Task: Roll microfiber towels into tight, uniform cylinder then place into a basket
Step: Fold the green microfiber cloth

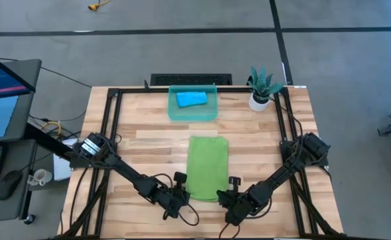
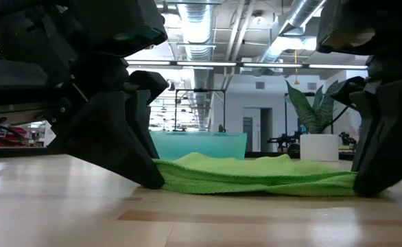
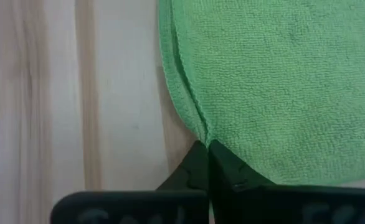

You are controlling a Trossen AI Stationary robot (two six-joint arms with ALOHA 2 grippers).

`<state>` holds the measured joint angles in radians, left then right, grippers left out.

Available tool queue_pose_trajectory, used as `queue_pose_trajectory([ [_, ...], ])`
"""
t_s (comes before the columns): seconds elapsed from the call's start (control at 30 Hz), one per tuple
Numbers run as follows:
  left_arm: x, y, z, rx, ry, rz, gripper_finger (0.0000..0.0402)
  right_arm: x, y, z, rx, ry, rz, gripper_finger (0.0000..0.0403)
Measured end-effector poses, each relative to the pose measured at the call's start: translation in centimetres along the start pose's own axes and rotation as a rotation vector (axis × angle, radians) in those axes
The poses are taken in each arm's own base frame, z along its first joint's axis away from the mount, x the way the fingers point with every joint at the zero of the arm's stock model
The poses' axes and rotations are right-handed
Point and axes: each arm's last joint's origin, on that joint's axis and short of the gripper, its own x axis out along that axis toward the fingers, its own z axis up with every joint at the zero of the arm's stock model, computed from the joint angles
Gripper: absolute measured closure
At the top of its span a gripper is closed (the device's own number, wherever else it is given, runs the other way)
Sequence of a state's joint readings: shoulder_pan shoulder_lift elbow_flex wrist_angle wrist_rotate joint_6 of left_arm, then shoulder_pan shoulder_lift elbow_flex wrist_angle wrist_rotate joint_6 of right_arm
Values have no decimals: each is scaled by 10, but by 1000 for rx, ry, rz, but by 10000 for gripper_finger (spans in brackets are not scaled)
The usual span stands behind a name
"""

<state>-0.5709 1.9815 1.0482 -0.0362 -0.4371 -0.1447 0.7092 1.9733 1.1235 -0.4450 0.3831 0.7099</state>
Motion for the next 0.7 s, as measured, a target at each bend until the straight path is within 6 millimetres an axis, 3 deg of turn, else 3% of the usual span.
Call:
queue_pose_trajectory([
  [0.27,-21,-16,20,55,124,3,398,-15,19,17,-19,-30,75,385],
  [0.7,-94,-50,59,17,181,157,399,-69,53,63,-17,-171,232,397],
])
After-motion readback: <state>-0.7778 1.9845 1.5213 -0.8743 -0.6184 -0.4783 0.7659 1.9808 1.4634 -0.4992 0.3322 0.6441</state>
